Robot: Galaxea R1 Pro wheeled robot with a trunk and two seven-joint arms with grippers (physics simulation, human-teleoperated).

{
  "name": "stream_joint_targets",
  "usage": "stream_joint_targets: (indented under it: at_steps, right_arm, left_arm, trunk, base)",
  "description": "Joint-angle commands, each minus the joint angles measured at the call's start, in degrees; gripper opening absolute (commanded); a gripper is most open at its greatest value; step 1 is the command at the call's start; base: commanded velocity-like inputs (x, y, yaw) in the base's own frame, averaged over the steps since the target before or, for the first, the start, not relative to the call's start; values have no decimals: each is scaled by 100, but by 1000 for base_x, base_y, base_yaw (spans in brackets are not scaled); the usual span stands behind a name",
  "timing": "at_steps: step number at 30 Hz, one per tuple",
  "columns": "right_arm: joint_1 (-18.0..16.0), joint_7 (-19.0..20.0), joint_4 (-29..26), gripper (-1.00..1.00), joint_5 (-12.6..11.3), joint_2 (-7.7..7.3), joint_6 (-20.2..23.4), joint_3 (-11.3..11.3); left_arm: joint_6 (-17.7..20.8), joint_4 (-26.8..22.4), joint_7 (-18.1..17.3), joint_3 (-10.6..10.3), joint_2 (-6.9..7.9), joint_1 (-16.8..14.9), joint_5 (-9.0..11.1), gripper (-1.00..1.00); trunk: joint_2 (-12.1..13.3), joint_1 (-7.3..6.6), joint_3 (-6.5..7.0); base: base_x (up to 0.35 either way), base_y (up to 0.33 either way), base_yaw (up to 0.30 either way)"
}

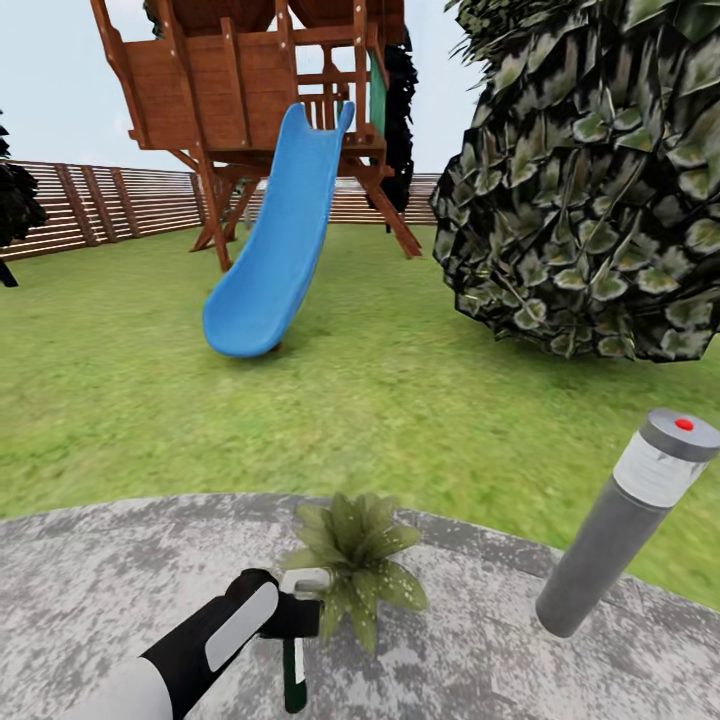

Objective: Pick up the pesticide atomizer in the garden and spray insectifuge to fully cover both potted plants in the garden.

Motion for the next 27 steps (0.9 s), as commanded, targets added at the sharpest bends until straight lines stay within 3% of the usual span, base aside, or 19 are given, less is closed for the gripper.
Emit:
stream_joint_targets:
  at_steps: [1, 3, 7, 10, 11, 12, 13, 15, 16, 17, 22, 24, 27]
  right_arm:
    - [0, -2, 0, 100, -1, 0, -2, 2]
    - [0, -4, 1, 100, -2, 0, 4, 3]
    - [0, -7, 4, 100, -2, 0, 4, 11]
    - [0, -13, 7, 100, -2, 0, 1, 12]
    - [0, -13, 7, 100, -2, 0, 1, 12]
    - [0, -13, 4, 100, -2, 0, -1, 12]
    - [0, -13, -8, 100, -8, 0, -3, 12]
    - [0, -7, -16, 100, -10, 0, -4, 12]
    - [0, -5, -18, 100, -7, 0, 1, 12]
    - [0, -5, -18, 100, -5, 0, 3, 12]
    - [-2, -4, -22, 100, -8, 0, 2, 13]
    - [0, 4, -45, 100, -11, 0, 1, 12]
    - [0, 17, -71, 100, -19, 0, -3, 10]
  left_arm:
    - [190, -58, -1, -7, 25, 0, -119, -100]
    - [402, -91, -8, -13, 46, 0, -309, -100]
    - [441, -28, -9, 10, 82, 0, -358, -100]
    - [444, -41, -78, 15, 236, 0, -620, -100]
    - [442, -33, -247, 14, 255, 0, -775, -100]
    - [435, -30, -441, 12, 262, 0, -983, -100]
    - [389, -29, -856, -6, 271, 0, -1532, -100]
    - [168, 127, -1529, 4, 240, 0, -2440, -100]
    - [-33, 368, -1894, 14, 211, 0, -2758, -100]
    - [-168, 529, -2070, 18, 200, 0, -2873, -100]
    - [-353, 844, -2304, -13, 179, 0, -3019, -100]
    - [-360, 1225, -2508, -581, 28, -3, -3029, -100]
    - [-364, 1670, -2620, -859, -132, -16, -3032, -100]
  trunk:
    - [0, 0, 0]
    - [0, 0, 0]
    - [0, 0, 0]
    - [0, 0, 0]
    - [0, 0, 0]
    - [0, 0, 0]
    - [0, 0, 0]
    - [0, 0, 0]
    - [0, 0, 0]
    - [0, 0, 0]
    - [0, 0, 0]
    - [0, 0, 0]
    - [0, 0, 0]
  base:
    - [128, 337, 0]
    - [126, 337, 0]
    - [118, 337, 0]
    - [121, 337, 0]
    - [134, 335, 0]
    - [155, 323, 0]
    - [95, 156, 0]
    - [34, 56, 0]
    - [8, 13, 0]
    - [4, 7, -54]
    - [1, 1, -256]
    - [0, 0, -291]
    - [0, 0, -292]
